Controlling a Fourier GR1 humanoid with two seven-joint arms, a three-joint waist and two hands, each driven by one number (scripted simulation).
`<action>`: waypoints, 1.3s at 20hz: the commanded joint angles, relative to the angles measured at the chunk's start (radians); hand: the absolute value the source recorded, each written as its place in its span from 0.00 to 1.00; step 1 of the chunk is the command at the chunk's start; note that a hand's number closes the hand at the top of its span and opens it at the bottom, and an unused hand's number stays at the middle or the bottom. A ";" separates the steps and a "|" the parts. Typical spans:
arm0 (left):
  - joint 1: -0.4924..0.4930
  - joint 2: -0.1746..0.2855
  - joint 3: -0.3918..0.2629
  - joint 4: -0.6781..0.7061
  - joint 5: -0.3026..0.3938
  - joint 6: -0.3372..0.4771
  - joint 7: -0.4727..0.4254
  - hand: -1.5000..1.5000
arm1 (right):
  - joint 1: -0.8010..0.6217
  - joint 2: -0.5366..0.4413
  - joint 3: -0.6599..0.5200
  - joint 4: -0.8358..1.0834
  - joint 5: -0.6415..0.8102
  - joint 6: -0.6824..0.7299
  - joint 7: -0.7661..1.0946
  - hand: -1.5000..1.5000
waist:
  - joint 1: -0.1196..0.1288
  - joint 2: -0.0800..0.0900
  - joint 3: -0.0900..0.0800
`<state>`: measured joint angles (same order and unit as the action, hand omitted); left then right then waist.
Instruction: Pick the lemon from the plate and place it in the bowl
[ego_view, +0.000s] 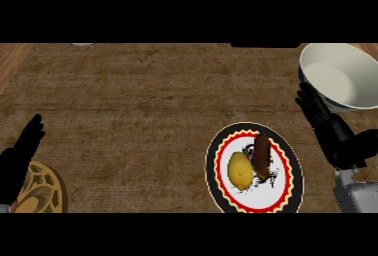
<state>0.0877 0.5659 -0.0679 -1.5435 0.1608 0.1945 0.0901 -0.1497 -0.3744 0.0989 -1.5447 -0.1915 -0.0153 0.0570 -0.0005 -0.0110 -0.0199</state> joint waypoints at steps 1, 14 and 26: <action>-0.052 -0.042 0.024 0.020 0.008 0.001 -0.037 0.50 | -0.017 0.083 0.075 -0.074 0.025 -0.021 0.014 0.00 | -0.001 0.010 0.019; -0.254 -0.107 0.128 0.005 0.141 -0.003 -0.118 0.50 | 0.048 0.318 0.576 -0.216 0.761 -0.512 -0.036 0.00 | -0.034 0.001 0.016; -0.237 -0.090 0.158 0.016 0.145 -0.035 -0.132 0.50 | 0.095 0.198 0.638 -0.615 1.231 -0.025 0.686 0.00 | -0.039 -0.006 0.014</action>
<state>-0.1620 0.4694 0.0857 -1.5268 0.3065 0.1682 -0.0436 -0.0735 -0.1337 0.7274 -2.0227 0.9680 -0.2371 0.5562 -0.0398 -0.0144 -0.0053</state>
